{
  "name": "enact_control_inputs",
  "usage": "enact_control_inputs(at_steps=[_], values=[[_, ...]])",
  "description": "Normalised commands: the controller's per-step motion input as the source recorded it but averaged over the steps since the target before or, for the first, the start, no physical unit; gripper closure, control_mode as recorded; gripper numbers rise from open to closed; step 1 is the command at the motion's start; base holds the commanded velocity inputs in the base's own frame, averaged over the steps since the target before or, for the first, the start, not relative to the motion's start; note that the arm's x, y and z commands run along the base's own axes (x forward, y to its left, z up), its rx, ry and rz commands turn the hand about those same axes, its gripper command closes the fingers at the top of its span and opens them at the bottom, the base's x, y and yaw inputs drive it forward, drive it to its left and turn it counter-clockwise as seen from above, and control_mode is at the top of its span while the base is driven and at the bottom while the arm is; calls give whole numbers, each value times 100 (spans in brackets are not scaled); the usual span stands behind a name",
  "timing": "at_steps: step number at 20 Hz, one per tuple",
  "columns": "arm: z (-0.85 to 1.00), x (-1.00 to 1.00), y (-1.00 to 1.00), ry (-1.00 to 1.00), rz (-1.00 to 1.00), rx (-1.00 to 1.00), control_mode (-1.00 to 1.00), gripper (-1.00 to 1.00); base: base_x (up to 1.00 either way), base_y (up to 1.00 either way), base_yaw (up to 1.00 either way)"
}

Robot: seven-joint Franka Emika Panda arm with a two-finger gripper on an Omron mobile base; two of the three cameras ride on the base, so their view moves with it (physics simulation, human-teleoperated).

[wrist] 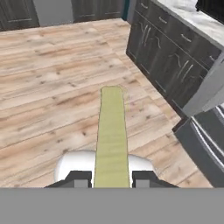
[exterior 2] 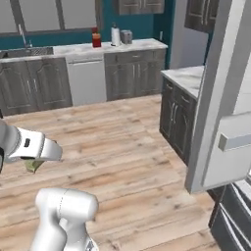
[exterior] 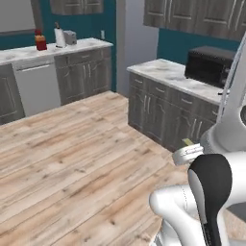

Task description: Retrieve the butter from the fridge and place it on a plate on the dining table. Then retrieve the butter knife by the fridge and place it near the plate.

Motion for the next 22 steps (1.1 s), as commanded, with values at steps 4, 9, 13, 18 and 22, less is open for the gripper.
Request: enact_control_inputs(at_steps=[4, 9, 13, 18, 22], values=[[0, 0, 0, 0, 0, 0, 100, 100, 6, -3, 100], [0, 0, 0, 0, 0, 0, 100, 100, 3, -8, 94], [0, 0, 0, 0, 0, 0, 100, 100, 0, -23, 83], [0, 0, 0, 0, 0, 0, 100, 100, 0, -23, 73], [0, 0, 0, 0, 0, 0, 100, 100, -10, -2, 47]])
